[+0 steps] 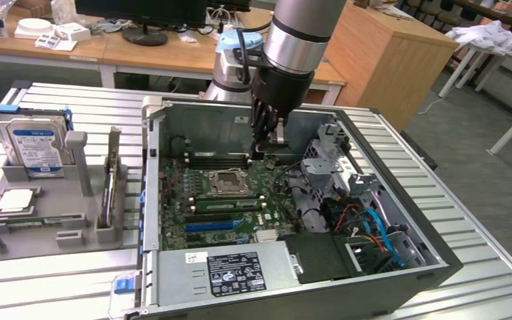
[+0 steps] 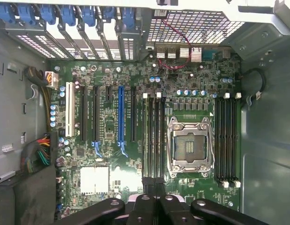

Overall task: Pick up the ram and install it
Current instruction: 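Press down the ram until it locks into place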

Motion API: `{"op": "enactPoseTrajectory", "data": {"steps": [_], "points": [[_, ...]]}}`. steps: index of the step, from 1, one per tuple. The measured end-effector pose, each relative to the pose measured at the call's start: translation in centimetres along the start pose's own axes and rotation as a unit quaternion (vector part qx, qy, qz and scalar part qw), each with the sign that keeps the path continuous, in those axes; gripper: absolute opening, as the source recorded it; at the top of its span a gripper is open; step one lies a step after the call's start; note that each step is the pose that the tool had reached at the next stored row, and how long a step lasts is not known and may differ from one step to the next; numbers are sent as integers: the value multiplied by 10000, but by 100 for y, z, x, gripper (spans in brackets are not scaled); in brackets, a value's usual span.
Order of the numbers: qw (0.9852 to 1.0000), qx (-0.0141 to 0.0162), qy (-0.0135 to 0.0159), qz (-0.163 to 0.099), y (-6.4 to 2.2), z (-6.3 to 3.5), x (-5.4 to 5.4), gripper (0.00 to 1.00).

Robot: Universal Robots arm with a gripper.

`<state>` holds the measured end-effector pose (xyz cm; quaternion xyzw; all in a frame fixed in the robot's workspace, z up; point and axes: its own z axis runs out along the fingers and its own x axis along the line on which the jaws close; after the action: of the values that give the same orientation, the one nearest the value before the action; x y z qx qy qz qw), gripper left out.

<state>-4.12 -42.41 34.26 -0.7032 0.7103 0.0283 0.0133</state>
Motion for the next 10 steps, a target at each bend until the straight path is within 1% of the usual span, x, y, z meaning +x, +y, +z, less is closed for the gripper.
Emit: {"op": "enactPoseTrajectory", "data": {"steps": [6,10], "points": [[10000,0,0,0,-1,0,0,11],[10000,0,0,0,-44,-1,0,11]]}}
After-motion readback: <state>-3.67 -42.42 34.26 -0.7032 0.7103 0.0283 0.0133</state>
